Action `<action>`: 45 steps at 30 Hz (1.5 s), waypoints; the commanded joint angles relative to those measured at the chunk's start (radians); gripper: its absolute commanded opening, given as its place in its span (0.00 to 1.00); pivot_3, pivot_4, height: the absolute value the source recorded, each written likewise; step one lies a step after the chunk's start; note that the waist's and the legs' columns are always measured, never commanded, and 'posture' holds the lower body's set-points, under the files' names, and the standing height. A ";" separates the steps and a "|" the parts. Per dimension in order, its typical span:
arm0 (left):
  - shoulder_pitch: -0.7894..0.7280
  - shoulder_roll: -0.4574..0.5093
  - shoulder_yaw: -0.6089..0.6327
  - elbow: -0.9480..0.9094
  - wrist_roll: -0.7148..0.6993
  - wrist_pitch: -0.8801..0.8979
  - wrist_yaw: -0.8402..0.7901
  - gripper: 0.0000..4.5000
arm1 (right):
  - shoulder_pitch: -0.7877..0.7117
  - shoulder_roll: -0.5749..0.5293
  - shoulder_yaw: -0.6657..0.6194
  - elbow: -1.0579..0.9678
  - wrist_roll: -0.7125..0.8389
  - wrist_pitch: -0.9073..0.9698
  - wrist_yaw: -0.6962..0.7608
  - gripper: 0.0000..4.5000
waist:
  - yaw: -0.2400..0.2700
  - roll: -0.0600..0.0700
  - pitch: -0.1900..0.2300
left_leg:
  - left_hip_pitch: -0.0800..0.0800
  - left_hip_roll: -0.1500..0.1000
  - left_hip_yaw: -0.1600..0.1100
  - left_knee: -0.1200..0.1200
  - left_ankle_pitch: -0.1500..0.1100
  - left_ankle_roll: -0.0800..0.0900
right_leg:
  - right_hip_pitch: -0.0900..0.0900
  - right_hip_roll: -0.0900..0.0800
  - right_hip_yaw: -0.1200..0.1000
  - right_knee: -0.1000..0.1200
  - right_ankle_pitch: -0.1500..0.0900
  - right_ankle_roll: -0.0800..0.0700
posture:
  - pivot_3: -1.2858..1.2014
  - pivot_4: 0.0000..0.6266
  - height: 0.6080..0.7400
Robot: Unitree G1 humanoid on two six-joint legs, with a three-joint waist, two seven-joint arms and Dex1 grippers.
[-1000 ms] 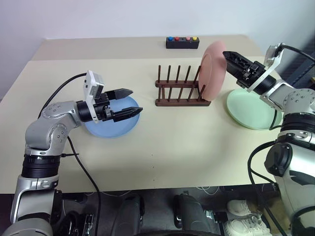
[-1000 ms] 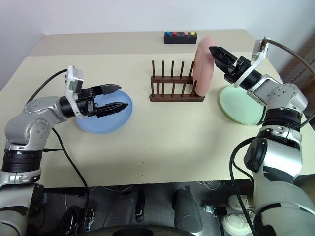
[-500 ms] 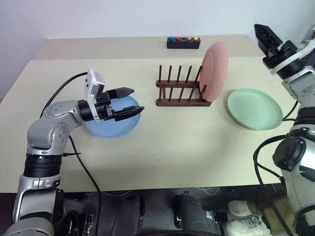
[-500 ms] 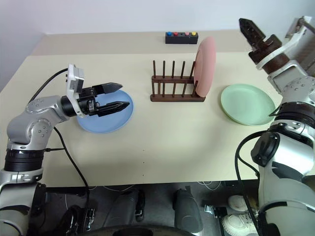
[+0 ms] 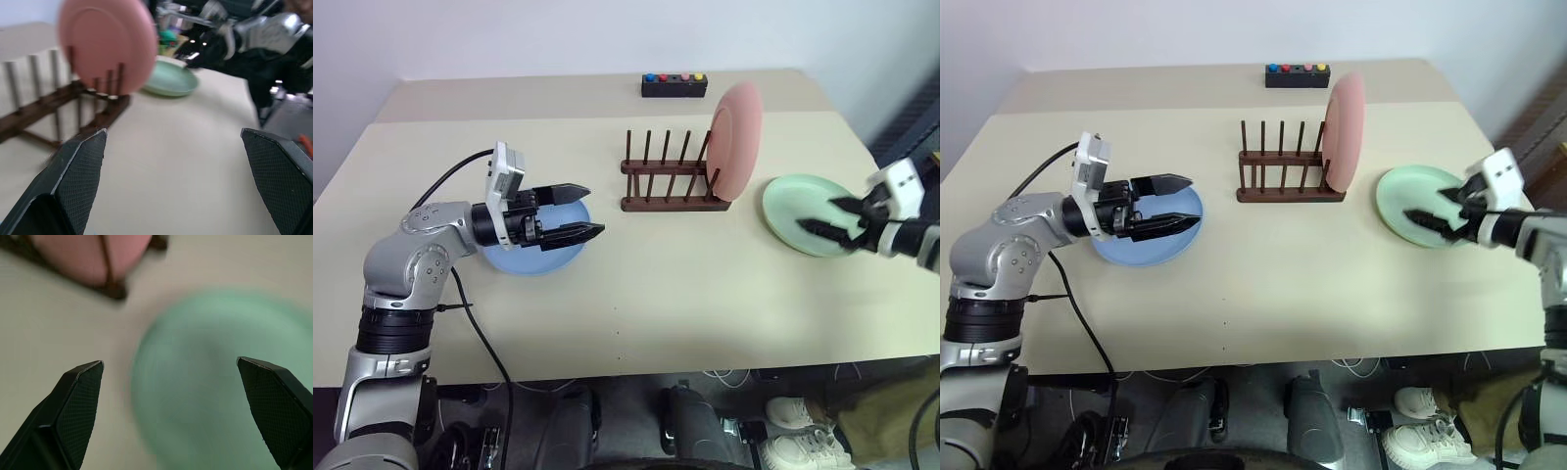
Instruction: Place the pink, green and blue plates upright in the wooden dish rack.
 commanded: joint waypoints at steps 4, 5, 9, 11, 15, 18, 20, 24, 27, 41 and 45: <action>-0.013 0.033 -0.021 -0.038 -0.005 -0.007 -0.064 1.00 | -0.007 -0.052 0.060 -0.056 -0.034 0.084 0.040 0.99 | 0.007 0.000 0.000 | 0.000 0.001 0.001 0.000 0.000 0.000 | 0.000 0.002 0.002 -0.001 0.000 0.000 | 0.52 0.24 1.00; -0.010 0.035 -0.024 -0.042 -0.002 -0.012 -0.071 1.00 | -0.002 -0.052 0.068 -0.056 -0.035 0.090 0.049 0.99 | 0.008 0.000 0.000 | 0.000 0.001 0.001 0.000 0.000 0.000 | 0.000 0.002 0.002 -0.001 0.000 0.000 | 0.52 0.24 1.00; -0.005 0.034 -0.031 -0.046 0.018 -0.038 -0.073 1.00 | -0.040 -0.023 0.101 0.016 -0.083 0.056 0.022 0.99 | 0.010 0.000 0.000 | -0.001 0.000 0.001 0.000 0.000 0.000 | 0.000 0.001 0.002 -0.001 0.000 0.000 | 0.52 0.24 1.00; -0.004 0.032 -0.028 -0.050 0.019 -0.042 -0.068 1.00 | -0.060 -0.010 0.125 0.062 -0.103 0.037 0.027 0.94 | 0.009 0.000 0.000 | -0.001 0.000 0.001 0.000 0.000 0.000 | 0.000 0.001 0.002 -0.001 0.000 0.000 | 0.52 0.24 1.00; -0.002 0.032 -0.027 -0.054 0.021 -0.046 -0.064 1.00 | -0.070 -0.008 0.171 0.123 -0.175 -0.037 0.014 0.59 | 0.008 0.000 0.000 | -0.001 0.000 0.001 0.000 0.000 0.000 | -0.001 0.001 0.002 -0.001 0.000 0.000 | 0.52 0.24 1.00; 0.001 0.032 -0.020 -0.057 0.019 -0.044 -0.054 1.00 | -0.087 -0.002 0.185 0.152 -0.201 -0.060 0.017 0.26 | 0.007 0.000 0.000 | -0.001 0.000 0.001 0.000 0.000 0.000 | -0.001 0.001 0.002 -0.001 0.000 0.001 | 0.52 0.24 1.00; 0.006 0.035 -0.015 -0.060 0.015 -0.042 -0.052 1.00 | -0.089 -0.008 0.191 0.148 -0.213 -0.072 0.030 0.02 | 0.007 0.000 0.000 | 0.000 0.000 0.001 0.000 0.000 0.000 | -0.001 0.001 0.002 -0.001 0.000 0.001 | 0.52 0.24 1.00; 0.007 0.035 -0.003 -0.058 0.004 -0.035 -0.042 1.00 | -0.108 -0.025 0.169 0.150 -0.225 -0.071 0.028 0.01 | 0.011 -0.002 0.000 | -0.001 0.000 0.001 0.000 0.000 0.000 | 0.000 0.001 0.002 -0.001 0.000 0.001 | 0.52 0.24 1.00; 0.001 0.027 0.003 -0.053 -0.004 -0.032 -0.034 1.00 | -0.143 -0.027 0.129 0.162 -0.203 -0.042 0.026 0.01 | 0.010 -0.002 0.000 | -0.001 0.000 0.001 0.001 0.000 0.000 | 0.000 0.000 0.002 -0.002 0.001 0.001 | 0.52 0.24 1.00; -0.075 -0.053 0.040 0.032 0.025 -0.140 0.038 1.00 | -0.541 0.093 -0.222 0.306 0.046 0.059 -0.186 0.01 | 0.007 -0.001 0.000 | -0.001 0.000 0.003 0.000 0.000 0.000 | -0.001 0.001 0.003 -0.001 0.001 0.002 | 0.52 0.24 1.00; -0.087 -0.063 0.054 0.056 0.039 -0.188 0.057 1.00 | -0.650 0.132 -0.311 0.289 0.150 0.067 -0.214 0.01 | 0.008 -0.001 0.000 | -0.001 0.000 0.003 0.000 0.000 0.000 | -0.002 0.000 0.003 -0.001 0.001 0.002 | 0.52 0.24 1.00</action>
